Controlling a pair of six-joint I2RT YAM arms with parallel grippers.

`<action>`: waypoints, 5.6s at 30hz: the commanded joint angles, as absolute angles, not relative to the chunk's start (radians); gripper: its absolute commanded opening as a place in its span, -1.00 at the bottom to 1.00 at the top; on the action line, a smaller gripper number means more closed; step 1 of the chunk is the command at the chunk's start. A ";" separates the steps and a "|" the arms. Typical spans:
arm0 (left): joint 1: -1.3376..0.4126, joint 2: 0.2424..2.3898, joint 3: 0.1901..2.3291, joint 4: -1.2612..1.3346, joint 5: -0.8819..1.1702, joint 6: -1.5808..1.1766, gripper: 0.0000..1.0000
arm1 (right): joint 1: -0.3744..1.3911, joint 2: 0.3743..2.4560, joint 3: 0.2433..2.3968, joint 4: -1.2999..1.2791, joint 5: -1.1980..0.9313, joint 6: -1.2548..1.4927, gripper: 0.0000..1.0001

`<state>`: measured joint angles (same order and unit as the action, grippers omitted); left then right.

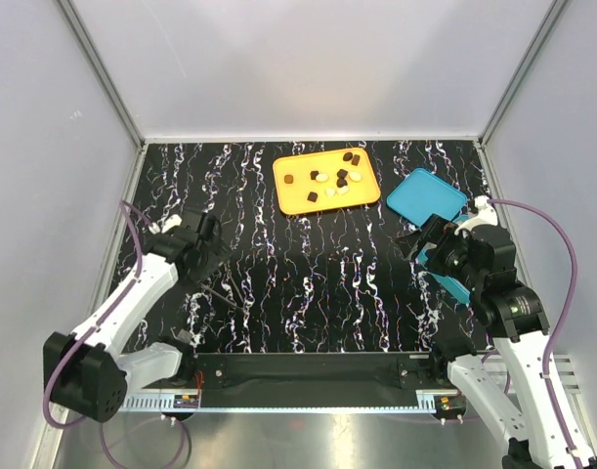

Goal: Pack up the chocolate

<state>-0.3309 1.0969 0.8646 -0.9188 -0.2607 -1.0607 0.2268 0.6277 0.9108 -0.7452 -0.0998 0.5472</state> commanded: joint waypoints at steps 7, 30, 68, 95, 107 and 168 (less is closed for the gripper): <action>-0.325 1.241 0.782 -0.858 -0.189 -1.158 0.56 | 0.232 0.640 0.904 -0.706 -0.130 0.538 1.00; -0.301 1.319 0.722 -0.733 -0.204 -1.155 -0.30 | 0.230 0.650 0.913 -0.704 -0.132 0.532 1.00; -0.537 1.452 0.934 -0.764 -0.137 -0.585 0.23 | 0.232 0.609 0.936 -0.709 -0.127 0.508 0.99; -0.629 1.426 0.951 -0.635 -0.169 -0.411 0.98 | 0.232 0.574 0.948 -0.781 -0.081 0.488 0.99; -0.634 1.473 0.868 -0.525 -0.118 -0.417 0.97 | 0.232 0.578 0.956 -0.796 -0.060 0.471 0.99; -0.664 1.421 1.110 -0.817 -0.132 -0.399 0.22 | 0.230 0.594 0.985 -0.799 -0.147 0.502 0.99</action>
<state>-0.6483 1.4921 1.0275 -0.7429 -0.1459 -0.4297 0.2272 0.6075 0.9459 -0.8101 -0.1192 0.4938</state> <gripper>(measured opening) 0.621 0.994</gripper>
